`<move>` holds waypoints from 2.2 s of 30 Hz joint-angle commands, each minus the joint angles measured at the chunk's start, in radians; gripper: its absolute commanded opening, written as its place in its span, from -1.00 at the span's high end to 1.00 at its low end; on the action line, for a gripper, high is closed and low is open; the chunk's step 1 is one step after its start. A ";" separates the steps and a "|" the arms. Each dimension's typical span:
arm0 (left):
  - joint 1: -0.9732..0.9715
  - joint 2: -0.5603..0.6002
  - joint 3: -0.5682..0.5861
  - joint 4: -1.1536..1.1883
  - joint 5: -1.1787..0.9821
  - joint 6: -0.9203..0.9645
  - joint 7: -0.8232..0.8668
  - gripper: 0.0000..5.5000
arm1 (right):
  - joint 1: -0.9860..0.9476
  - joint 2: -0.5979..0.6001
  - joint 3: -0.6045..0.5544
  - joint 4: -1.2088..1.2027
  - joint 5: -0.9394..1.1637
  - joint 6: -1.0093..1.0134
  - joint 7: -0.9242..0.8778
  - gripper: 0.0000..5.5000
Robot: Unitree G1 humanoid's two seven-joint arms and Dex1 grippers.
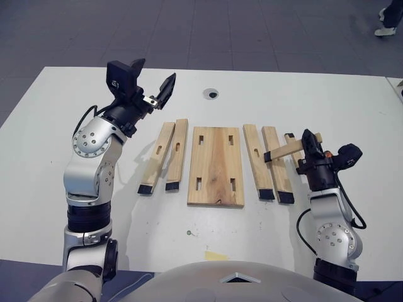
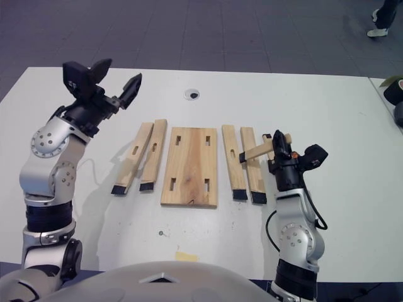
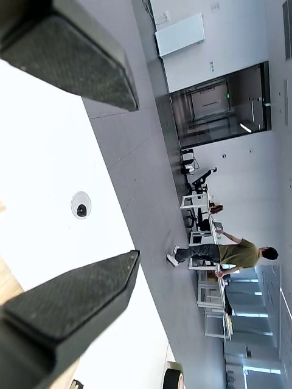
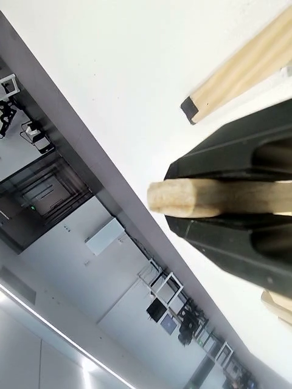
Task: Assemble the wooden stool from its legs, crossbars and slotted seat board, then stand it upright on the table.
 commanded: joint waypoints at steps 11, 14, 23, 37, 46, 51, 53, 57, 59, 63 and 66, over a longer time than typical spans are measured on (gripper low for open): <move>0.030 -0.006 -0.038 0.026 0.056 -0.017 -0.004 -0.96 | -0.083 -0.030 0.077 0.044 -0.173 -0.020 0.029 0.85; 0.029 -0.001 -0.043 0.033 0.066 -0.024 -0.006 -0.96 | -0.069 -0.032 0.080 0.038 -0.192 -0.008 0.025 0.85; 0.045 0.004 -0.067 0.042 0.101 -0.054 -0.022 -0.96 | -0.075 -0.022 0.081 0.006 -0.168 0.016 0.041 0.85; 0.070 0.002 -0.093 0.040 0.126 -0.066 -0.035 -0.96 | -0.086 -0.012 0.086 -0.006 -0.156 0.054 0.024 0.85; 0.083 -0.002 -0.103 0.041 0.136 -0.075 -0.037 -0.96 | -0.099 -0.001 0.082 -0.047 -0.117 0.082 -0.006 0.85; 0.085 -0.001 -0.103 0.047 0.140 -0.080 -0.036 -0.96 | -0.068 0.001 0.096 -0.035 -0.159 0.076 -0.002 0.85; 0.086 -0.001 -0.104 0.046 0.141 -0.080 -0.036 -0.96 | -0.061 0.004 0.100 -0.036 -0.173 0.069 0.003 0.85; 0.089 0.000 -0.106 0.046 0.145 -0.083 -0.035 -0.96 | -0.060 0.003 0.108 -0.033 -0.198 0.059 0.007 0.85; 0.090 -0.001 -0.106 0.045 0.146 -0.083 -0.034 -0.96 | -0.060 -0.001 0.114 -0.031 -0.217 0.051 0.010 0.85; 0.092 -0.003 -0.108 0.044 0.151 -0.085 -0.033 -0.96 | -0.062 -0.016 0.133 -0.026 -0.271 0.030 0.021 0.85; 0.094 -0.003 -0.112 0.044 0.156 -0.089 -0.031 -0.96 | -0.066 -0.032 0.152 -0.011 -0.330 0.016 0.023 0.85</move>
